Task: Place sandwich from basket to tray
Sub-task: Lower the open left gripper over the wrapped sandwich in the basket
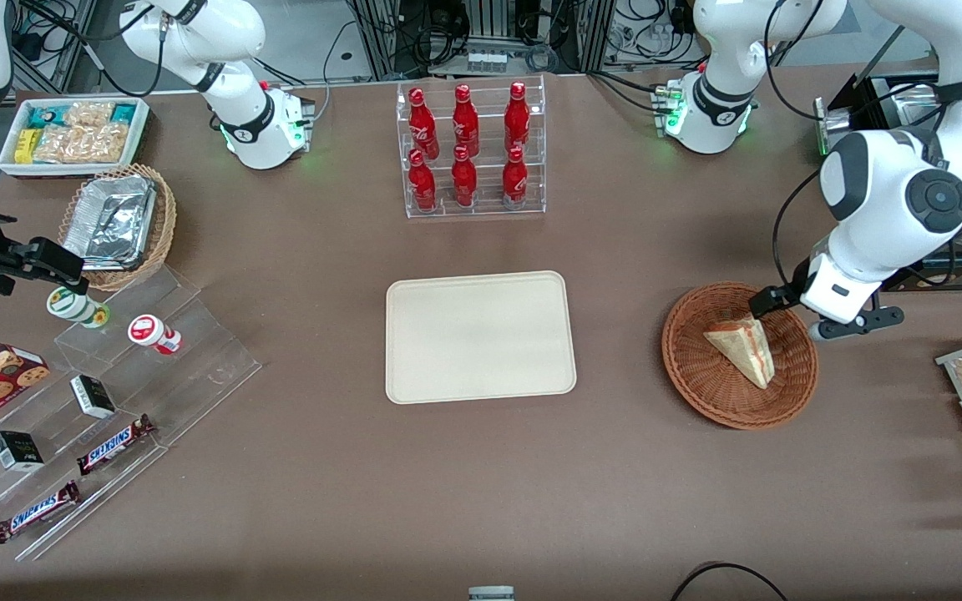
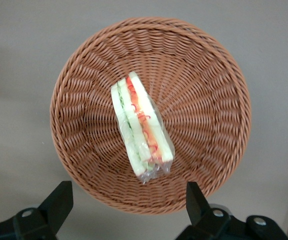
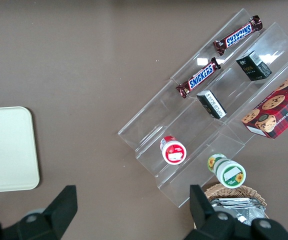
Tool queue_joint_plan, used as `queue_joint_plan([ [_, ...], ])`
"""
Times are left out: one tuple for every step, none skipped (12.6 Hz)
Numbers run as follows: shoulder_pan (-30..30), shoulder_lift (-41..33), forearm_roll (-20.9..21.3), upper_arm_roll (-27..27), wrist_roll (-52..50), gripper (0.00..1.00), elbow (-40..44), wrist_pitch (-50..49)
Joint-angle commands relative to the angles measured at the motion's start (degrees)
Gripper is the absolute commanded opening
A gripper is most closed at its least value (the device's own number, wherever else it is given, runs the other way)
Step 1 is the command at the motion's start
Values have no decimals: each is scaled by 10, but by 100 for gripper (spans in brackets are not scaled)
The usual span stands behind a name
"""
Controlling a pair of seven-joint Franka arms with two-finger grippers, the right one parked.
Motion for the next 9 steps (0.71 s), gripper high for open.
queue_joint_plan([
  [-4,25,8,-2,-124,100,2,31],
  [-4,36,7,-3,-172,100,2,39],
  [-5,43,6,-3,-199,100,3,46],
  [-6,50,6,-3,-227,100,3,59],
  [-6,57,6,-3,-263,100,4,67],
  [-6,63,6,-4,-282,100,9,71],
  [-6,70,6,-8,-286,100,10,79],
  [-6,73,6,-10,-290,100,11,84],
  [-7,79,6,-10,-295,100,12,88],
])
